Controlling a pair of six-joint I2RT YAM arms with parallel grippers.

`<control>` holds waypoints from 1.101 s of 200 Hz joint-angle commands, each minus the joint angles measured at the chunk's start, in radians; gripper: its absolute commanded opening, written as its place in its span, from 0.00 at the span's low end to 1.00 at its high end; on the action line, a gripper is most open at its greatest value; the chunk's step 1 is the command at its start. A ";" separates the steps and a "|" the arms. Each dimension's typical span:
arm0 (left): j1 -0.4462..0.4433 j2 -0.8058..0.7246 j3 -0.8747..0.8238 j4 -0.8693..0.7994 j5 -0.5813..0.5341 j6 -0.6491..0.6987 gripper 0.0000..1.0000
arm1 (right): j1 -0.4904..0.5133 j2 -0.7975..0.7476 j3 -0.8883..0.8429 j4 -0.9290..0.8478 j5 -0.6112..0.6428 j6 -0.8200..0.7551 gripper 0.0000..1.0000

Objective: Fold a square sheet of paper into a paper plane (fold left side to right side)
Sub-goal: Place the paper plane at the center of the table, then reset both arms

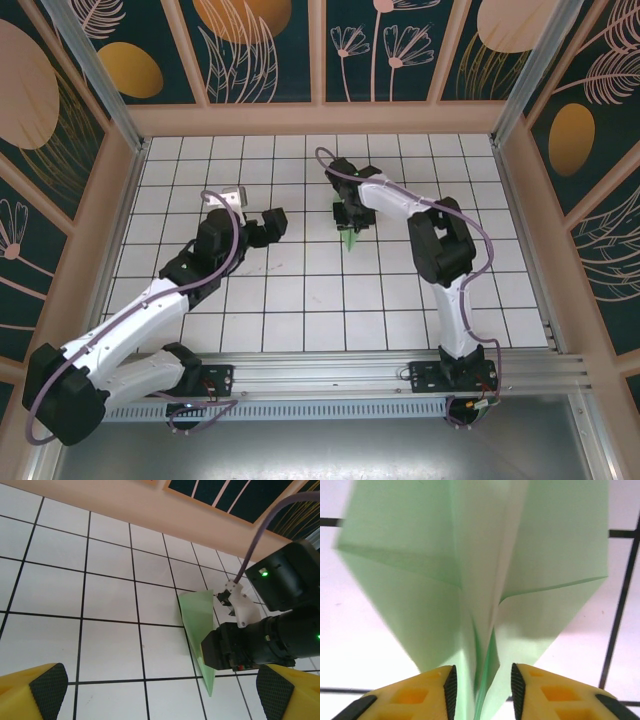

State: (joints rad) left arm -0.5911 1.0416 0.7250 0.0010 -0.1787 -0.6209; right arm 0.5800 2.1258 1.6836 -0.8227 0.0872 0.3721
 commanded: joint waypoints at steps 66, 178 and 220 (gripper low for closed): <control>0.332 -0.044 -0.109 0.149 0.150 -0.090 0.99 | -0.059 -0.554 -0.313 0.209 0.063 -0.071 0.69; 0.380 -0.174 -0.367 0.479 -0.589 0.324 0.99 | -0.571 -1.055 -1.142 1.124 0.051 -0.145 0.99; 0.389 -0.019 -0.466 0.758 -0.537 0.552 0.99 | -0.631 -0.927 -1.350 1.571 0.045 -0.218 0.99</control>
State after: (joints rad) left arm -0.2138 0.9577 0.2855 0.5323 -0.7044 -0.2428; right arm -0.0319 1.1316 0.3786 0.3862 0.1490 0.2092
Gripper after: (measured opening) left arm 0.987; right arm 0.990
